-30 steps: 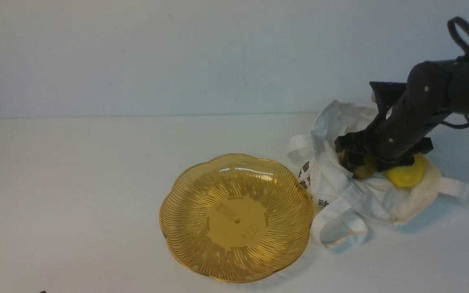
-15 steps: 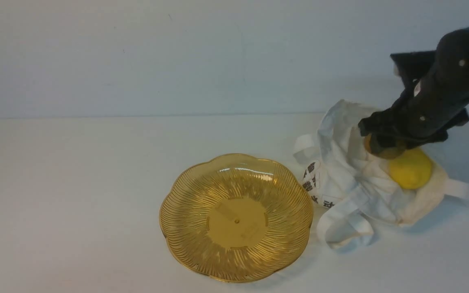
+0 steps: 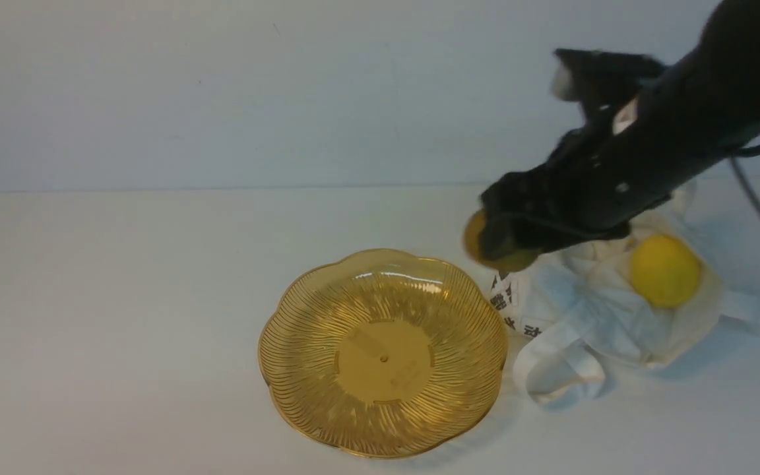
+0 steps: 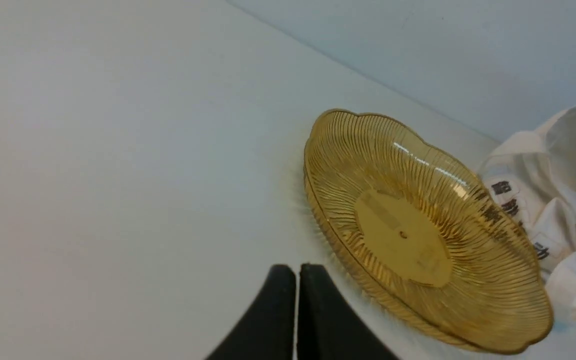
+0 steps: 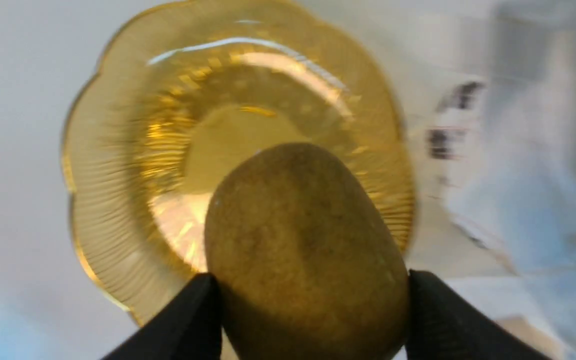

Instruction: Take the fruit out of the cloth bag on the white table and place them on a plate.

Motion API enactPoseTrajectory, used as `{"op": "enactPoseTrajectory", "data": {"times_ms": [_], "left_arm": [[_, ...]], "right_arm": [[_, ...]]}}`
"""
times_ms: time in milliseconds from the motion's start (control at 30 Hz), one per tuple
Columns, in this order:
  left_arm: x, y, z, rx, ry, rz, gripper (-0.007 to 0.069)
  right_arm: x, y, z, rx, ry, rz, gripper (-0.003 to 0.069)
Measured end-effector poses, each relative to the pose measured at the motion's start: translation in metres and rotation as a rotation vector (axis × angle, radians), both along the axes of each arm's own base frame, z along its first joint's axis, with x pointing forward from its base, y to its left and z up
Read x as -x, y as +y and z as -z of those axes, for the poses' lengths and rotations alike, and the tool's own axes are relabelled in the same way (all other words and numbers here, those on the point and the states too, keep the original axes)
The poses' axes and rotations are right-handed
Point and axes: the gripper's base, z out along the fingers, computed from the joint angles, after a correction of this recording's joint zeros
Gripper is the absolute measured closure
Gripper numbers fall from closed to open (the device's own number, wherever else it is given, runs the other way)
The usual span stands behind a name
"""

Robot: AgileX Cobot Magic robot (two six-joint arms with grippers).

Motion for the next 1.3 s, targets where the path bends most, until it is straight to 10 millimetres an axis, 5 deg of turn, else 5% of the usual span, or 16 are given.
{"op": "enactPoseTrajectory", "data": {"times_ms": [133,433,700,833,1000,1100,1300], "left_arm": [[-0.001,0.003,-0.001,-0.194,-0.057,0.022,0.0632],[-0.001,0.001,-0.003,-0.152,-0.064,0.027,0.0632],[0.001,-0.007,-0.002,0.02,-0.024,0.071,0.0632],[0.001,-0.007,-0.004,-0.002,-0.042,0.078,0.0632],[0.0,-0.005,-0.005,-0.113,-0.09,0.081,0.0632],[0.0,-0.005,-0.005,-0.153,-0.102,0.093,0.0632],[0.0,-0.005,-0.006,-0.157,-0.105,0.099,0.0632]], "right_arm": [[-0.002,0.042,0.033,0.008,0.002,-0.078,0.023],[-0.027,0.066,0.111,0.086,0.041,-0.086,0.0221],[-0.035,0.068,0.125,0.102,-0.002,-0.088,-0.0006],[-0.036,0.062,0.118,0.113,-0.007,-0.087,-0.0031],[-0.035,0.051,0.083,0.166,0.003,-0.112,0.0017],[-0.031,0.045,0.052,0.228,0.008,-0.14,0.0129],[-0.008,0.021,-0.02,0.301,-0.042,-0.147,0.0496]]}}
